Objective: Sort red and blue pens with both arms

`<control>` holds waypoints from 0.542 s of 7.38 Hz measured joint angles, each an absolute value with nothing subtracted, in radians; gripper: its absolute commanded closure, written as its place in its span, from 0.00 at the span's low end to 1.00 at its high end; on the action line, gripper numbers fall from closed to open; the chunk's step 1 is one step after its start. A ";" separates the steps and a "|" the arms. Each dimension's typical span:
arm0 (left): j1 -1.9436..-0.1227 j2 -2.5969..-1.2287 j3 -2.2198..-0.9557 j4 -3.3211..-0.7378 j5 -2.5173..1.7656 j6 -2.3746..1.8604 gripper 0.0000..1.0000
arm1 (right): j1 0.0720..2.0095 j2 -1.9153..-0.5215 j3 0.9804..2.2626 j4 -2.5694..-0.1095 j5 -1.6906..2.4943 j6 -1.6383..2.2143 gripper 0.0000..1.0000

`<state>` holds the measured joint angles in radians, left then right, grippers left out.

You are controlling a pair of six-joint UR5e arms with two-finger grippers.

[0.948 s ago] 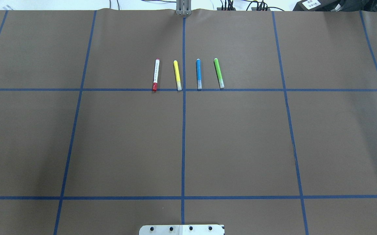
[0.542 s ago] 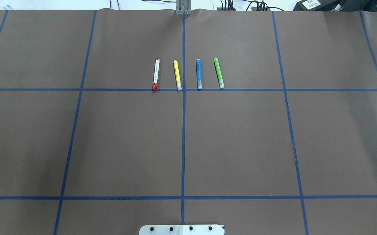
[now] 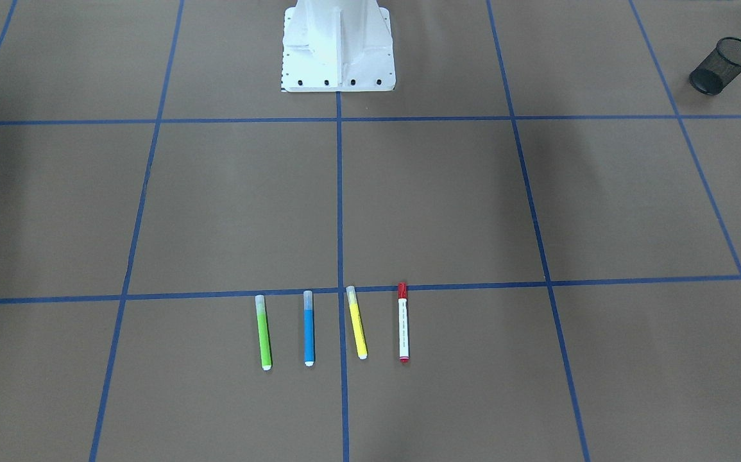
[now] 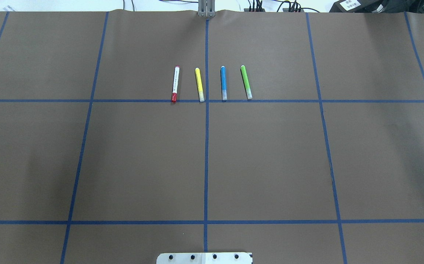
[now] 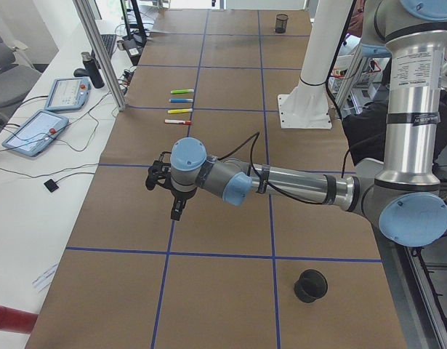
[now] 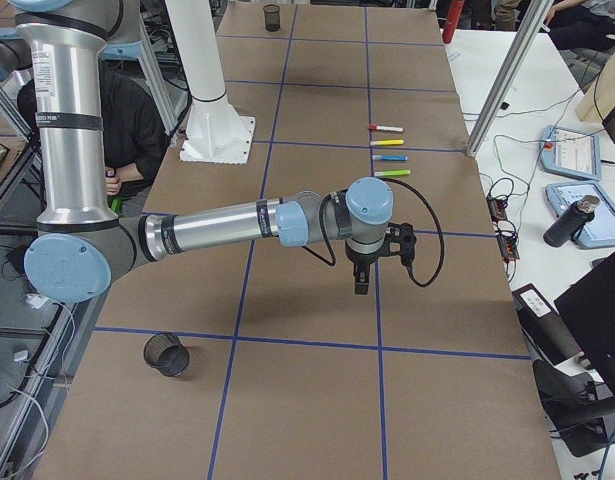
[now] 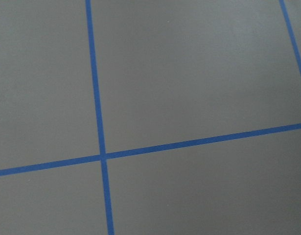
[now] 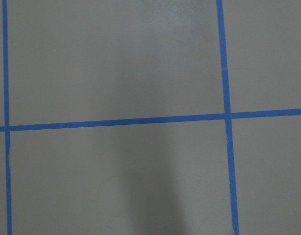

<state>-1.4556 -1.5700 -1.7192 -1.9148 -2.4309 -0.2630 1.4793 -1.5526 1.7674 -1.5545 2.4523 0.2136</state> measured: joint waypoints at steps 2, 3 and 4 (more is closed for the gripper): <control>-1.338 -1.723 -1.648 -1.886 -2.424 -0.354 0.00 | 1.401 -1.456 1.733 -1.533 2.430 0.209 0.00; -1.291 -1.811 -1.587 -1.875 -2.423 -0.367 0.00 | 1.368 -1.413 1.711 -1.530 2.426 0.214 0.00; -1.260 -1.880 -1.536 -1.867 -2.424 -0.376 0.00 | 1.346 -1.393 1.699 -1.525 2.419 0.218 0.00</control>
<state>-1.2605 -1.8798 -1.5357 -1.8669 -2.4236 -0.3762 1.3459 -1.3935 1.6994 -1.5253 2.4186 0.2184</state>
